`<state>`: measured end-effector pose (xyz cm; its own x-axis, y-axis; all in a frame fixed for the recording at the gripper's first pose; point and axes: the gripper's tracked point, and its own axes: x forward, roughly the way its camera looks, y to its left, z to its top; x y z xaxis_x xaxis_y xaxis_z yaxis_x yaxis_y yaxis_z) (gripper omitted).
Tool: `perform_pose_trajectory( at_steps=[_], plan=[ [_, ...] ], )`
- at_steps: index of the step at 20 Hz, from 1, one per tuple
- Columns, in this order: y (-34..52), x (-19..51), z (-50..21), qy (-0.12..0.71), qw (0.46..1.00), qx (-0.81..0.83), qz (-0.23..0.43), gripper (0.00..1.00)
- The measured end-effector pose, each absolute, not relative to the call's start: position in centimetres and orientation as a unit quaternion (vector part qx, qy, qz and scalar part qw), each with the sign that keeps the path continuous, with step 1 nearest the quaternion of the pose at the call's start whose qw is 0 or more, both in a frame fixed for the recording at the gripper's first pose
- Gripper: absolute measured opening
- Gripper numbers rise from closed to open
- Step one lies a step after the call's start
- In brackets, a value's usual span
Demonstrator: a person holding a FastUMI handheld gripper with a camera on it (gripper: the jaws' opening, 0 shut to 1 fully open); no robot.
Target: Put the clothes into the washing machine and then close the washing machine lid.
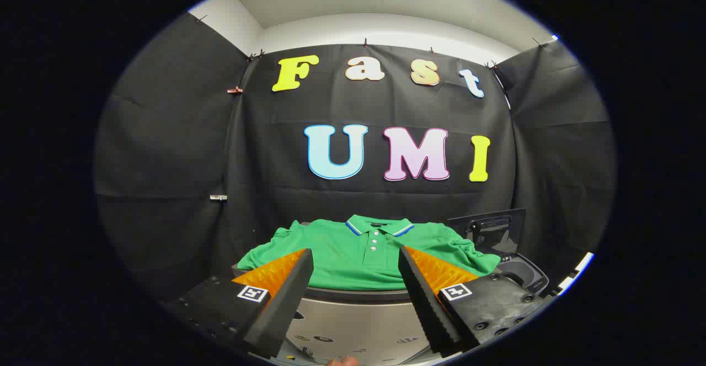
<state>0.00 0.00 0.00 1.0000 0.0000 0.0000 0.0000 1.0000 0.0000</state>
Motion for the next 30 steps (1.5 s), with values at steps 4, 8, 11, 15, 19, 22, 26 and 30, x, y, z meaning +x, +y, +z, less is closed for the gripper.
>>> perform_pose_trajectory(
  at_steps=[4, 8, 11, 15, 19, 22, 26, 30],
  plan=[
    [0.1, 0.1, -0.1, 0.003, 1.0, -0.002, 0.0, 0.97],
    [0.1, 0.2, -0.1, 0.004, 1.0, 0.0, 0.0, 0.97],
    [0.2, 0.2, -0.2, 0.005, 1.0, -0.002, 0.001, 0.97],
    [0.5, 0.3, -0.3, 0.007, 1.0, -0.002, 0.002, 0.97],
    [0.4, 0.5, -0.2, 0.006, 1.0, 0.001, 0.0, 0.97],
    [0.6, 0.9, -0.3, 0.01, 1.0, -0.003, 0.001, 0.97],
    [-0.3, 2.1, -0.1, 0.019, 1.0, 0.008, -0.01, 0.97],
    [-1.3, 4.5, 0.3, 0.034, 0.999, 0.023, -0.025, 0.97]
  ],
)
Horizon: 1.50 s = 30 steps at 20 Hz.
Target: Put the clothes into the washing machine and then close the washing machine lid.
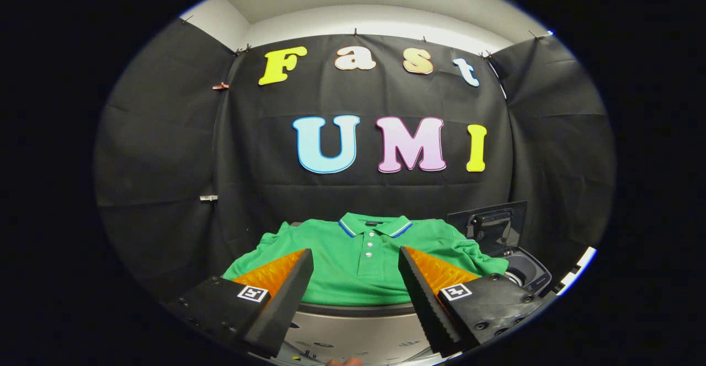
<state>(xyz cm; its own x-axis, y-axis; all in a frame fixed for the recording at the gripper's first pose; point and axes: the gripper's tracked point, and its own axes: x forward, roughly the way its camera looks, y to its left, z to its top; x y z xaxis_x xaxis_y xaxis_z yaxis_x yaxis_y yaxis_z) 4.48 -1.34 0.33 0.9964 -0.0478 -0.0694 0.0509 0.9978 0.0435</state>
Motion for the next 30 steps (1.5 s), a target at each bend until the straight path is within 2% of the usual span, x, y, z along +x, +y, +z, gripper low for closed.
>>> perform_pose_trajectory(
  at_steps=[7, 18, 30],
  plan=[
    [-3.2, 10.5, 1.6, 0.073, 0.995, 0.043, -0.043, 0.98],
    [-4.6, 19.2, -3.7, 0.265, 0.962, 0.039, -0.045, 1.0],
    [-5.1, 20.6, -9.2, 0.431, 0.9, 0.038, -0.048, 1.0]
  ],
)
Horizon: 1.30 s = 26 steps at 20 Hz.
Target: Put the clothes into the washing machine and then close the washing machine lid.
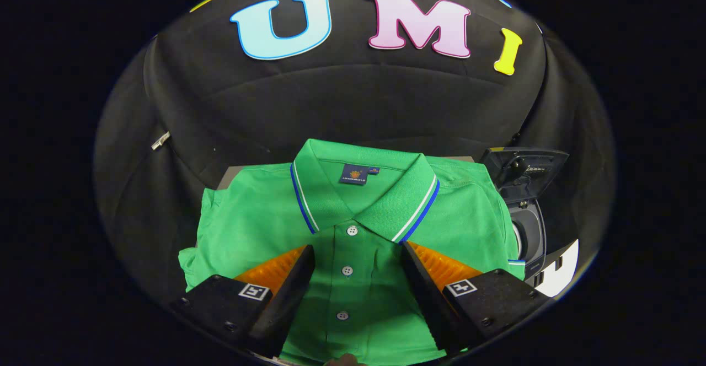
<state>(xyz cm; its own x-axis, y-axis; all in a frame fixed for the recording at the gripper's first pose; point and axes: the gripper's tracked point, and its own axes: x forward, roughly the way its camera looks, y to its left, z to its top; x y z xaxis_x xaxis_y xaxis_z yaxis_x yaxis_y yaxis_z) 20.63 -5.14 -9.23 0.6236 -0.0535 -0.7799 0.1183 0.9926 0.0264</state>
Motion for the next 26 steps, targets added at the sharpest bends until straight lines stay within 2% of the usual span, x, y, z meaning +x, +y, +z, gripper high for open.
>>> perform_pose_trajectory(
  at_steps=[11, 13, 14, 16, 24, 26],
  plan=[
    [-5.2, 21.0, -10.1, 0.559, 0.828, 0.017, -0.051, 1.0],
    [-5.4, 20.7, -10.3, 0.564, 0.824, 0.02, -0.052, 0.9],
    [-5.5, 20.9, -10.1, 0.562, 0.825, 0.019, -0.053, 0.88],
    [-5.4, 20.8, -10.1, 0.563, 0.825, 0.019, -0.05, 0.68],
    [-5.5, 21.1, -10.0, 0.565, 0.823, 0.024, -0.059, 0.68],
    [-5.4, 21.3, -10.2, 0.556, 0.829, 0.02, -0.052, 0.22]
  ],
)
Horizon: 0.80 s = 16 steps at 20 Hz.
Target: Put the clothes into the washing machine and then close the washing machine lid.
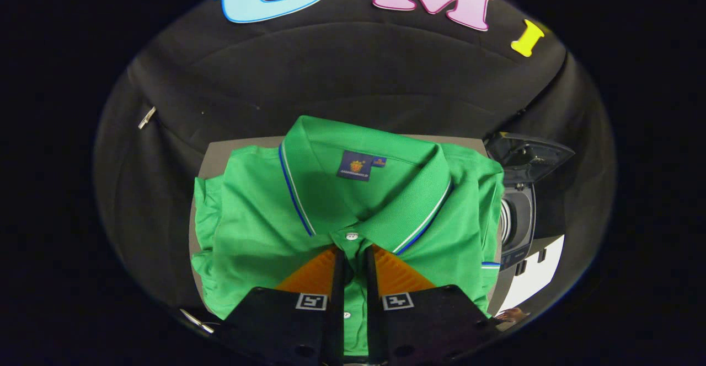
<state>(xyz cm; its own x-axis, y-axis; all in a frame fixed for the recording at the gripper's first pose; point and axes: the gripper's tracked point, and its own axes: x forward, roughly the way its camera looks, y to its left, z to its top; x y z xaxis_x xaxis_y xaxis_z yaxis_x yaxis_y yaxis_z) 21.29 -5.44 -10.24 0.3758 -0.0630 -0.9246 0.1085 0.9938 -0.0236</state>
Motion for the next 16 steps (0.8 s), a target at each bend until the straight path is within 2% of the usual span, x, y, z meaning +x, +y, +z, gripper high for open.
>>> perform_pose_trajectory(
  at_steps=[6, 8, 16],
  plan=[
    [-5.3, 21.8, -9.9, 0.538, 0.841, 0.027, -0.055, 0.22],
    [-5.6, 21.8, -10.1, 0.532, 0.845, 0.019, -0.046, 0.06],
    [-5.4, 20.8, -8.9, 0.441, 0.896, 0.019, -0.047, 0.05]
  ],
)
